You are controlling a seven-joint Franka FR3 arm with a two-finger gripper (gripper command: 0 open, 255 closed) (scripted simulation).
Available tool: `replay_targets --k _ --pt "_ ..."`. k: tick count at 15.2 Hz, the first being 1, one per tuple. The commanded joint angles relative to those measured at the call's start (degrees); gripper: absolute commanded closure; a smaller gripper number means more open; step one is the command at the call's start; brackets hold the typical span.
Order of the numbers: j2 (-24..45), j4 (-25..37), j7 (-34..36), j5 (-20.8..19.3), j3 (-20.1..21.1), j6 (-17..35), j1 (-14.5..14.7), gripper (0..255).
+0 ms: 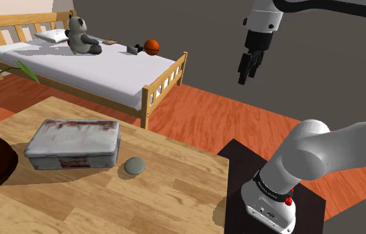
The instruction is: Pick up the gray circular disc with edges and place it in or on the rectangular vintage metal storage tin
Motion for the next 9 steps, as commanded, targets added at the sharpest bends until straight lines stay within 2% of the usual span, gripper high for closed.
replay_targets --k 1,9 --pt "0.00 0.00 0.00 0.00 0.00 0.00 0.00 0" --pt "4.54 -7.42 7.39 6.31 5.71 12.75 3.25 0"
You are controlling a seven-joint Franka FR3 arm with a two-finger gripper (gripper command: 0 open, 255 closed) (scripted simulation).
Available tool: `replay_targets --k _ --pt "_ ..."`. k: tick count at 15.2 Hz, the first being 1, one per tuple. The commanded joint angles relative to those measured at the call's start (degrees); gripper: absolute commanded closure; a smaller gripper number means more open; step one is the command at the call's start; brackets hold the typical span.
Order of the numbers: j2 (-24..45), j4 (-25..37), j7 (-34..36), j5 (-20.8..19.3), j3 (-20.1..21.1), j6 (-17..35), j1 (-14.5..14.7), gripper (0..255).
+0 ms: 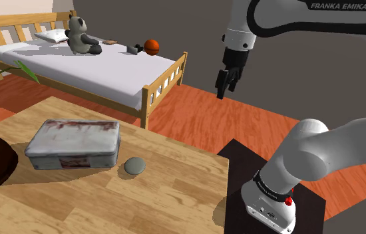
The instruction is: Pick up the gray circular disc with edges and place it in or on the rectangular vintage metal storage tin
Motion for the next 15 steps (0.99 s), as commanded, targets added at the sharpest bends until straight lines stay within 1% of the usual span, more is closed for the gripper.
replay_targets --k 1,8,15 --pt "1.66 -1.61 2.00 1.68 1.66 3.65 0.98 0" --pt "10.55 -3.75 7.70 6.24 6.88 15.96 4.05 0" --pt "22.79 -1.95 13.26 8.81 11.99 28.01 6.45 0"
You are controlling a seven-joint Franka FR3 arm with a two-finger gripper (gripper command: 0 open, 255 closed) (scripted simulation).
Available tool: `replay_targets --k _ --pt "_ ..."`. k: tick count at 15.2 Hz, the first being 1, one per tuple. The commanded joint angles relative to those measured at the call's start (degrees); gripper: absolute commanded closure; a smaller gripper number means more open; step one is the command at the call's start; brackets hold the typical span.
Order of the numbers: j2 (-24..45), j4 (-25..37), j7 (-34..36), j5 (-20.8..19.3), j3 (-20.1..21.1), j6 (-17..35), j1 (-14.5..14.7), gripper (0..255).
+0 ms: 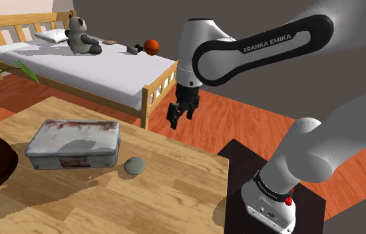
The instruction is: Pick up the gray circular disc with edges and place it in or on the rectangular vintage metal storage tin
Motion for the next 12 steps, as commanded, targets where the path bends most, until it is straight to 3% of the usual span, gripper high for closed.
replay_targets --k 1,6,12 --pt "4.36 1.08 1.82 0.38 1.56 3.86 0.59 0" --pt "14.61 5.10 6.45 -0.41 4.71 11.24 1.80 0" --pt "27.53 12.30 13.08 -4.37 6.90 18.10 3.86 0"
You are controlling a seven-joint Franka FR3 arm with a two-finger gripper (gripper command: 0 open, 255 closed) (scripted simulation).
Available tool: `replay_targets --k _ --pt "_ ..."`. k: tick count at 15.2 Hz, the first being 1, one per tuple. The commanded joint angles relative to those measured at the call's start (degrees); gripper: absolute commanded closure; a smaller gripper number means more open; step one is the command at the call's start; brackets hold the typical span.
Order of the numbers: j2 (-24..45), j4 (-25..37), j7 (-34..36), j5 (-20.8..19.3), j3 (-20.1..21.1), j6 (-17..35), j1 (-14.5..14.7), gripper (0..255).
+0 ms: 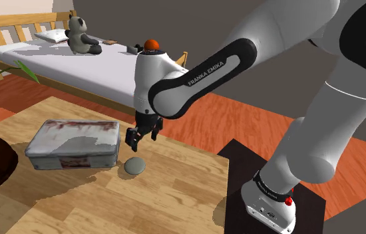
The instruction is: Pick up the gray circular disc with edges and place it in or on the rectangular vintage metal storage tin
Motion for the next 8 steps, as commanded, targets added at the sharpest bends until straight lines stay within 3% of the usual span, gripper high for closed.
replay_targets --k 1,4,8 --pt "4.02 2.22 2.19 -1.51 0.36 2.18 0.90 0" --pt "9.89 6.52 5.25 -3.96 0.25 4.17 2.63 0" --pt "12.38 6.22 5.99 -5.02 -0.23 6.87 3.21 0"
